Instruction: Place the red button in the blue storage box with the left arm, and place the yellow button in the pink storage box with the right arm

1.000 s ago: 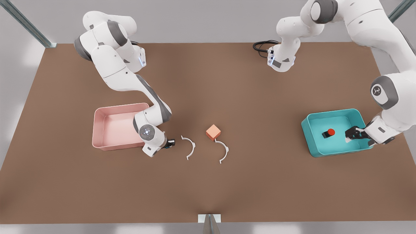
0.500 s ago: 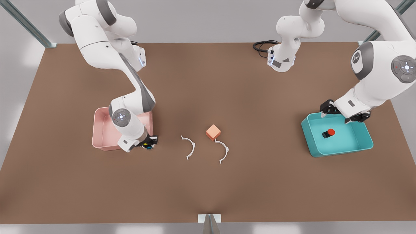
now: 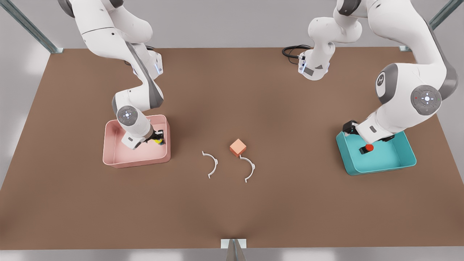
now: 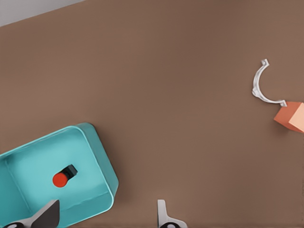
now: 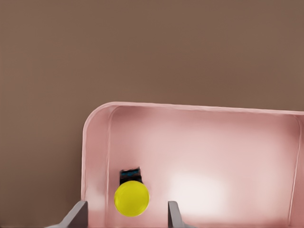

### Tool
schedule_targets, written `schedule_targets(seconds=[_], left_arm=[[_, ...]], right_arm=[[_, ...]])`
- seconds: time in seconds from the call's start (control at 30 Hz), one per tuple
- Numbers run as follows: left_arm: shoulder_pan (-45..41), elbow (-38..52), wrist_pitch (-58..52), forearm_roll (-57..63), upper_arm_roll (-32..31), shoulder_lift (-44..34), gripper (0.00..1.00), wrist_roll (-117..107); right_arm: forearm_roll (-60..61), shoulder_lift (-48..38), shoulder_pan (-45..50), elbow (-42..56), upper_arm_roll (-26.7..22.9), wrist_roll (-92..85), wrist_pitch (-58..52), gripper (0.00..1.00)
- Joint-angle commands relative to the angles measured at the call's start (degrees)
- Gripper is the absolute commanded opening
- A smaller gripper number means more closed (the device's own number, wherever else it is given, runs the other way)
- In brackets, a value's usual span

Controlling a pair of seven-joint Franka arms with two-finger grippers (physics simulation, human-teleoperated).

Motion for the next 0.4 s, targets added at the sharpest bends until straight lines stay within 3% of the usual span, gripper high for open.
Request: schedule_targets(seconds=[0.0, 0.07, 0.1, 0.13, 0.17, 0.23, 0.27, 0.37], left_arm=[[0.0, 0.0, 0.0, 0.0, 0.0, 0.1, 1.0, -4.2], [0.0, 0.0, 0.0, 0.0, 0.0, 0.1, 1.0, -4.2], [0.0, 0.0, 0.0, 0.0, 0.0, 0.1, 1.0, -4.3], [0.0, 0.0, 0.0, 0.0, 0.0, 0.1, 1.0, -4.3], [0.0, 0.1, 0.0, 0.1, 0.0, 0.1, 1.0, -4.4], [0.0, 0.1, 0.0, 0.1, 0.0, 0.1, 1.0, -4.7], [0.0, 0.1, 0.0, 0.1, 0.0, 0.1, 1.0, -4.7], [0.0, 0.1, 0.0, 0.1, 0.0, 0.1, 1.0, -4.7]], right_arm=[[0.1, 0.1, 0.0, 0.5, 0.0, -4.5, -0.3, 0.73], [0.1, 0.3, 0.1, 9.2, 0.0, -4.5, -4.1, 0.9], [0.1, 0.5, 0.0, 17.6, 0.0, -4.5, -11.8, 0.97], [1.9, -1.1, -1.5, 22.5, 0.0, -4.6, -16.3, 1.0], [4.0, -2.4, -2.6, 29.1, -0.9, -6.0, -24.8, 1.0], [3.2, -0.1, -1.0, 38.0, -4.0, -5.6, -30.1, 1.0], [0.3, 0.6, 0.7, 38.9, -5.6, -4.3, -33.4, 1.0], [7.1, 3.2, 0.9, 41.5, -11.0, -9.2, -33.3, 1.0]])
